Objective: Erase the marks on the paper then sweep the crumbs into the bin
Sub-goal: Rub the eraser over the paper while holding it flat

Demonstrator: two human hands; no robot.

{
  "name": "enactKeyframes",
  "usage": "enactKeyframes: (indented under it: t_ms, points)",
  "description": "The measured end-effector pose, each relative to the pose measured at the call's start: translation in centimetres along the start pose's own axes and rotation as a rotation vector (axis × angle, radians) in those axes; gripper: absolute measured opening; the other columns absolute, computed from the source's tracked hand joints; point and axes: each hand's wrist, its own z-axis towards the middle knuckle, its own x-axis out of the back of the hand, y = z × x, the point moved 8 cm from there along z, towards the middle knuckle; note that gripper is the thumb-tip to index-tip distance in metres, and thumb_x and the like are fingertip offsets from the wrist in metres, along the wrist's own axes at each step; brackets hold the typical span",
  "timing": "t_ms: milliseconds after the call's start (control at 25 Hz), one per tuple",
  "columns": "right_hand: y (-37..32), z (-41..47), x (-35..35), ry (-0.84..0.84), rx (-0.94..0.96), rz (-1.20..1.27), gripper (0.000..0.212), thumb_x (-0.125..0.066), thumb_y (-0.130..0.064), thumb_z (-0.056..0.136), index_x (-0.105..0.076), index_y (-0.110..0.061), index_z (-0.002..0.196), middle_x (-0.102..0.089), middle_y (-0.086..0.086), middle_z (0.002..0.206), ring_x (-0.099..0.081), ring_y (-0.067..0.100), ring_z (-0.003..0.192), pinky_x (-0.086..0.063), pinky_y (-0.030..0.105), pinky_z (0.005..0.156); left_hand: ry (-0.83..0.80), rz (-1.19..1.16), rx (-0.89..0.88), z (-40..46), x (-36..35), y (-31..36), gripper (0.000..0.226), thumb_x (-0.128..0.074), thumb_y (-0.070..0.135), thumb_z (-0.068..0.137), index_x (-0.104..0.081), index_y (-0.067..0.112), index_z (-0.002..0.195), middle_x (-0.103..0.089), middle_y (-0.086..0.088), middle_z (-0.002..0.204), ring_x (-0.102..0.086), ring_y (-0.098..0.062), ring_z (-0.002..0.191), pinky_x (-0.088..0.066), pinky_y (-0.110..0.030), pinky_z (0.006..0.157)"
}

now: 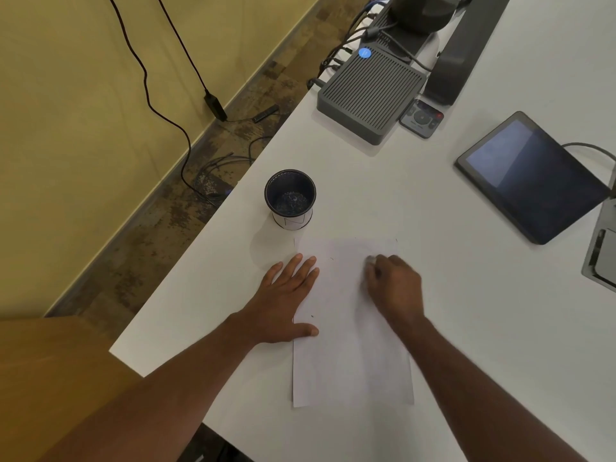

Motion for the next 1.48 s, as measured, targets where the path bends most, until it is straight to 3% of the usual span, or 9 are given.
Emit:
enactKeyframes:
  t_ms: [160, 320, 480, 680, 840, 1040, 1240, 1400, 1480]
  points:
    - [-4.2, -4.3, -2.4, -0.161, 0.271, 0.039, 0.017, -0.065, -0.016, 0.087, -0.060, -0.011, 0.071, -0.054, 0.005, 0.061, -0.051, 0.026, 0.052, -0.032, 0.026, 0.048, -0.006, 0.003, 0.000, -0.1, -0.1, -0.1, 0.109, -0.042, 0.082, 0.086, 0.005, 0.018, 0.161, 0.021, 0.002, 0.167, 0.028, -0.018, 0.151, 0.004, -0.050, 0.124]
    - [1.1, 0.6, 0.2, 0.023, -0.007, -0.016, 0.023, -0.062, -0.018, 0.088, -0.060, -0.012, 0.067, -0.055, 0.005, 0.061, -0.055, 0.029, 0.055, -0.034, 0.028, 0.049, -0.013, 0.012, -0.001, -0.1, 0.0, 0.0, 0.109, -0.040, 0.083, 0.086, 0.005, 0.018, 0.161, 0.022, 0.002, 0.167, 0.028, -0.018, 0.150, 0.006, -0.049, 0.124]
    - [-3.5, -2.9, -2.3, -0.132, 0.185, 0.018, 0.022, -0.063, -0.017, 0.088, -0.057, -0.010, 0.068, -0.053, 0.007, 0.061, -0.053, 0.030, 0.054, -0.034, 0.028, 0.048, -0.002, 0.010, -0.001, -0.1, 0.0, 0.0, 0.109, -0.041, 0.083, 0.085, 0.003, 0.018, 0.161, 0.019, 0.001, 0.168, 0.026, -0.019, 0.151, 0.003, -0.051, 0.124]
    - [1.2, 1.9, 0.6, 0.010, -0.018, -0.058, 0.028, -0.062, -0.017, 0.088, -0.056, -0.010, 0.061, -0.052, 0.007, 0.057, -0.053, 0.031, 0.051, -0.029, 0.026, 0.049, -0.013, 0.024, 0.001, -0.1, -0.1, 0.0, 0.109, -0.040, 0.083, 0.086, 0.005, 0.018, 0.161, 0.022, 0.001, 0.167, 0.029, -0.018, 0.150, 0.006, -0.048, 0.124]
    - [-3.4, -1.9, -2.0, -0.146, 0.204, -0.018, 0.027, -0.064, -0.015, 0.086, -0.054, -0.011, 0.062, -0.050, 0.006, 0.057, -0.050, 0.029, 0.048, -0.027, 0.024, 0.049, -0.005, 0.015, -0.001, -0.1, -0.1, -0.1, 0.109, -0.040, 0.083, 0.086, 0.004, 0.018, 0.161, 0.020, 0.001, 0.167, 0.027, -0.018, 0.151, 0.004, -0.050, 0.124]
    - [0.5, 1.3, 0.9, 0.054, -0.051, -0.033, 0.029, -0.063, -0.015, 0.086, -0.054, -0.011, 0.059, -0.050, 0.006, 0.055, -0.052, 0.031, 0.049, -0.029, 0.026, 0.047, -0.011, 0.028, 0.002, 0.0, -0.1, 0.0, 0.109, -0.039, 0.084, 0.086, 0.005, 0.018, 0.161, 0.022, 0.001, 0.167, 0.028, -0.018, 0.151, 0.006, -0.048, 0.124]
    - [-7.5, -6.8, -3.2, -0.235, 0.341, 0.049, 0.016, -0.070, -0.012, 0.081, -0.060, -0.011, 0.069, -0.054, 0.005, 0.059, -0.051, 0.024, 0.050, -0.039, 0.026, 0.046, 0.018, -0.005, -0.009, 0.0, -0.1, -0.1, 0.108, -0.040, 0.083, 0.086, 0.000, 0.017, 0.161, 0.017, 0.001, 0.168, 0.024, -0.019, 0.152, 0.000, -0.052, 0.123]
    - [0.0, -0.1, 0.1, 0.014, -0.036, -0.015, 0.026, -0.063, -0.016, 0.088, -0.057, -0.012, 0.063, -0.053, 0.004, 0.057, -0.051, 0.027, 0.048, -0.037, 0.027, 0.046, 0.004, 0.013, -0.005, -0.1, -0.1, -0.1, 0.109, -0.039, 0.084, 0.085, 0.003, 0.018, 0.161, 0.021, 0.003, 0.167, 0.027, -0.018, 0.151, 0.004, -0.050, 0.124]
    - [-2.1, -1.0, -0.2, -0.032, -0.007, 0.019, 0.024, -0.065, -0.014, 0.086, -0.058, -0.011, 0.063, -0.054, 0.006, 0.057, -0.052, 0.028, 0.048, -0.033, 0.025, 0.048, 0.010, 0.016, -0.004, 0.0, -0.1, -0.1, 0.109, -0.038, 0.084, 0.086, 0.003, 0.018, 0.161, 0.020, 0.002, 0.167, 0.026, -0.018, 0.151, 0.004, -0.050, 0.124]
